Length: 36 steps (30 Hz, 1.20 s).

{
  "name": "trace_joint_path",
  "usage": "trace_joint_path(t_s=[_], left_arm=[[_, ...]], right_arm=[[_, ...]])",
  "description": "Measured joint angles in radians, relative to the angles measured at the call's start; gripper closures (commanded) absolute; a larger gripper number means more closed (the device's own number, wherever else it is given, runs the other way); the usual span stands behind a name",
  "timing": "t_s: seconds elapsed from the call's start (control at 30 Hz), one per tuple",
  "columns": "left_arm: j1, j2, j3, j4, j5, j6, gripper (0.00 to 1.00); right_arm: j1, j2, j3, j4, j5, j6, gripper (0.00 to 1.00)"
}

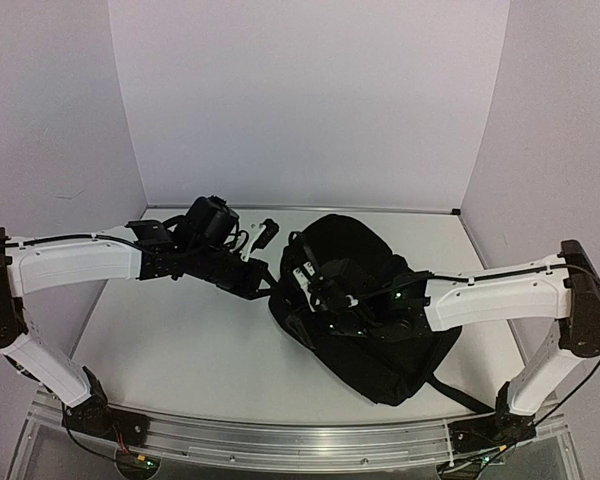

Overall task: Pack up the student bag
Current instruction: Zip the student bag at the center of the board.

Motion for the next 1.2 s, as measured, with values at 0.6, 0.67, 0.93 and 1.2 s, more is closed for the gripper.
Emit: trace_joint_path(t_s=[0.6,0.67,0.93,1.2], left_arm=[[0.043,0.0,0.0,-0.003,-0.062,-0.007,1.0],[0.051,0.0,0.0,-0.003,-0.062,-0.003,1.0],[0.085,0.0,0.016,-0.032,-0.062,0.056,1.0],[0.141,0.0,0.031,-0.06,-0.089,0.123,1.0]], right_arm=[[0.013,0.039,-0.016,0.079,-0.01,-0.027,1.0],[0.014,0.025,-0.029,0.087,-0.031,-0.022,1.0],[0.049,-0.001,-0.055,0.092,-0.106,0.017,1.0],[0.102,-0.045,-0.09,0.085,-0.207,0.066,1.0]])
